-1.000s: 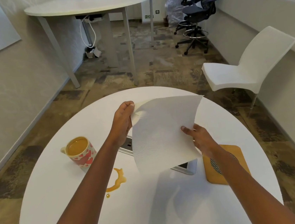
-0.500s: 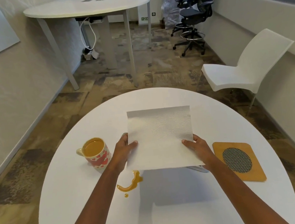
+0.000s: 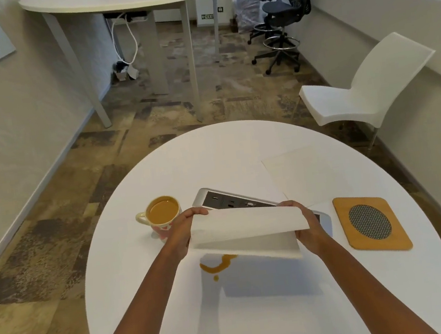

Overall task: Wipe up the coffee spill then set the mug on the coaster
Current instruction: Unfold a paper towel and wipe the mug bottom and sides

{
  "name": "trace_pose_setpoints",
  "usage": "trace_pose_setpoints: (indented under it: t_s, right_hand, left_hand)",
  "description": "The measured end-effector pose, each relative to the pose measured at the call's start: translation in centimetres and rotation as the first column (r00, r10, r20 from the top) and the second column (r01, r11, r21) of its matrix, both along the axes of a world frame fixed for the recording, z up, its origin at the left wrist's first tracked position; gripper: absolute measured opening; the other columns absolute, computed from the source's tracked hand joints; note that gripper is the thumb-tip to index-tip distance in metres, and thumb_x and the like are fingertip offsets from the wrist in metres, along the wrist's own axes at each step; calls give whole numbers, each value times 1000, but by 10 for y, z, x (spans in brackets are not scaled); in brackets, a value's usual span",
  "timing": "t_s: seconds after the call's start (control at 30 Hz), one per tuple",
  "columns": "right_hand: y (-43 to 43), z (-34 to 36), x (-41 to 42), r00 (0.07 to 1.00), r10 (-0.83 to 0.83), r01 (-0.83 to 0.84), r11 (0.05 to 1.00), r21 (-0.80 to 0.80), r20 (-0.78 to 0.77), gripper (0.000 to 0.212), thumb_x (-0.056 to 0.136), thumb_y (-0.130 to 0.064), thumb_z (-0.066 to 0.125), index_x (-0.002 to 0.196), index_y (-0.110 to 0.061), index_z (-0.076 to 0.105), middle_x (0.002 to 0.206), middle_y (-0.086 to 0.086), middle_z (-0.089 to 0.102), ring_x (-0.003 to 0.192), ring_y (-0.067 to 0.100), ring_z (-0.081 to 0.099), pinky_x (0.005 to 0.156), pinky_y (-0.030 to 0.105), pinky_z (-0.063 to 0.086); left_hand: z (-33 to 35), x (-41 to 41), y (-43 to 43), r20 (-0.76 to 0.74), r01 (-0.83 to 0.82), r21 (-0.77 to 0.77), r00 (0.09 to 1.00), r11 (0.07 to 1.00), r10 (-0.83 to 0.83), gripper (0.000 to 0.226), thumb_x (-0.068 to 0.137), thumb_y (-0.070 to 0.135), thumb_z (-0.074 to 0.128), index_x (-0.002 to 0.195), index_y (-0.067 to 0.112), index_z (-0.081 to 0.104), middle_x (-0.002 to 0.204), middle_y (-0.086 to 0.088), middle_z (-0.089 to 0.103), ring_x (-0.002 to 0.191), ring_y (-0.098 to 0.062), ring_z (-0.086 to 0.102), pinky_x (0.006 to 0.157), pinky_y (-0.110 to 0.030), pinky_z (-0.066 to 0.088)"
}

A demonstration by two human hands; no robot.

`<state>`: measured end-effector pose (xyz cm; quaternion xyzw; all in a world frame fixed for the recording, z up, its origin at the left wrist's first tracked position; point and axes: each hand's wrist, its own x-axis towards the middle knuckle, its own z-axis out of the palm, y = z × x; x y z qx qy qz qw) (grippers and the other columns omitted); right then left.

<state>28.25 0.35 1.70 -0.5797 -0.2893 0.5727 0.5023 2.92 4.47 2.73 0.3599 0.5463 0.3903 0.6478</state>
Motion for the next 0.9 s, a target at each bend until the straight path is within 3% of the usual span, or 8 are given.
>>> trace_pose_setpoints:
  t_s: [0.13,0.3,0.5,0.57,0.63,0.73,0.8,0.9]
  right_hand:
    - [-6,5,-15,1000,-28,28,1000,-10,-11,30,90,-1,36,73,-12,57,84,2,56,72,15,51,59,25,38]
    - [-11,4,-27,997,-68,69,997,-22,32,29,89,0,39,66,-11,54,78,5,52,68,17,50,46,19,42]
    - [-15,-1,-35,992,-71,76,996,-50,104,35,86,-2,42,57,-17,55,75,4,53,68,19,50,55,24,37]
    - [-17,-1,-38,986,-76,83,996,-44,151,46,88,-4,42,48,-19,59,73,0,54,66,16,50,53,22,37]
    - [-19,-2,-40,986,-73,82,995,-53,147,55,91,-8,40,43,-20,65,72,-3,58,68,15,51,47,17,42]
    - [-19,-2,-40,995,-40,46,996,-75,86,64,97,-27,32,47,-20,72,64,-4,69,65,15,58,47,16,48]
    - [-19,2,-39,995,-4,13,996,-93,100,56,96,-36,39,54,-20,73,65,-4,71,60,12,63,53,21,50]
    - [-16,8,-35,988,52,-40,996,-79,149,29,86,-8,57,66,-21,73,79,-1,67,64,11,66,55,22,53]
  left_hand:
    - [-4,-10,0,1,9,-20,1000,1000,-9,29,90,-1,41,73,15,58,82,-1,57,67,-16,53,36,-9,42]
    - [-9,-20,-1,75,8,-67,997,998,-3,20,89,6,47,75,14,58,79,-4,55,71,-17,53,55,-22,45]
    - [-15,-32,-1,121,-4,-167,992,986,24,25,91,21,46,77,11,63,73,-4,63,69,-18,56,60,-26,45]
    - [-17,-36,-2,81,27,-110,997,994,-18,13,89,15,53,90,8,64,79,-4,62,72,-16,58,57,-22,49]
    - [-20,-39,-3,31,55,-50,998,997,-54,19,89,4,53,106,2,60,85,-3,61,76,-13,57,57,-17,51]
    - [-22,-41,-5,-27,87,-23,996,996,-88,18,89,0,50,106,5,57,86,-4,60,77,-14,57,62,-19,50]
    - [-23,-42,-6,-63,98,-34,993,995,-100,17,89,0,51,104,8,55,86,-5,59,76,-15,56,65,-24,47]
    - [-24,-43,-5,-108,107,-44,988,993,-111,20,87,-2,53,104,9,53,92,-6,58,85,-21,56,66,-24,47]
